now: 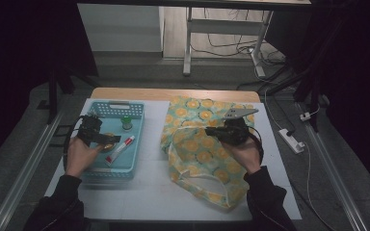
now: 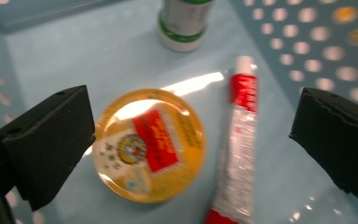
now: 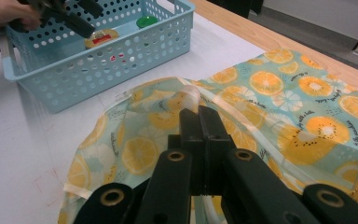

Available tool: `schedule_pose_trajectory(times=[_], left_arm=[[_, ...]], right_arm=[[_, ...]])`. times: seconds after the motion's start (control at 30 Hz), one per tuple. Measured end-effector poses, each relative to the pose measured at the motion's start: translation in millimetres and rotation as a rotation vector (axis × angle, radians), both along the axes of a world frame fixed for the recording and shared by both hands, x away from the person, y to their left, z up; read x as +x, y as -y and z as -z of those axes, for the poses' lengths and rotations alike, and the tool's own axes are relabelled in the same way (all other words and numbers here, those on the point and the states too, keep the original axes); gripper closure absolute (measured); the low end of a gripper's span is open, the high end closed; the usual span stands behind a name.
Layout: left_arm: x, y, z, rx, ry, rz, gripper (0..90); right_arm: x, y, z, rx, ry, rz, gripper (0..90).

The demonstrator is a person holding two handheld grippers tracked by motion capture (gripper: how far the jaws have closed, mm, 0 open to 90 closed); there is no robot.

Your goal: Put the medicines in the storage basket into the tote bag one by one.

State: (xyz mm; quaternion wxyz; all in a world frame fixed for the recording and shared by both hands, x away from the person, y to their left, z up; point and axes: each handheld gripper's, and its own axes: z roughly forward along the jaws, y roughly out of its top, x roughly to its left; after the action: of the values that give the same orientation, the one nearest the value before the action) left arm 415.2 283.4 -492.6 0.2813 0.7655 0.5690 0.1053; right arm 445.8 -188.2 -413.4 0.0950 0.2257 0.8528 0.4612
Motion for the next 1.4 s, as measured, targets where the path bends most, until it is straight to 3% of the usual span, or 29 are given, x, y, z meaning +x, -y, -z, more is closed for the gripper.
schedule_pose_trajectory(times=[0.3,0.43,0.53,0.67,0.83,1.03,1.17,1.4], left_arm=[[15.0,2.6,14.5,0.058,-0.111,0.001,0.0],[19.5,6.2,20.6,0.117,-0.171,0.006,0.2],[22.2,6.7,22.9,0.126,-0.197,-0.017,1.3],[23.0,7.0,24.2,0.136,-0.216,-0.030,6.1],[23.2,7.2,26.3,0.148,-0.248,-0.041,19.1],[22.7,7.1,25.2,0.146,-0.257,-0.052,19.7],[19.6,6.1,18.7,0.134,-0.206,-0.067,19.8],[14.8,9.3,5.0,0.090,-0.134,-0.028,19.9]], right_arm=[[0.3,0.0,0.5,0.000,-0.001,-0.001,90.0],[-0.1,-0.2,0.5,-0.005,0.000,-0.004,90.0],[0.3,0.0,0.7,-0.006,0.000,-0.005,90.0],[0.1,0.0,0.8,-0.008,0.000,-0.004,90.0],[-0.1,-0.1,0.7,-0.009,0.000,-0.006,90.0],[-0.1,0.4,0.3,-0.006,0.004,-0.004,90.0],[-0.1,0.7,-0.1,-0.005,0.004,-0.004,90.0],[-0.2,0.5,-0.6,-0.002,0.008,-0.003,90.0]])
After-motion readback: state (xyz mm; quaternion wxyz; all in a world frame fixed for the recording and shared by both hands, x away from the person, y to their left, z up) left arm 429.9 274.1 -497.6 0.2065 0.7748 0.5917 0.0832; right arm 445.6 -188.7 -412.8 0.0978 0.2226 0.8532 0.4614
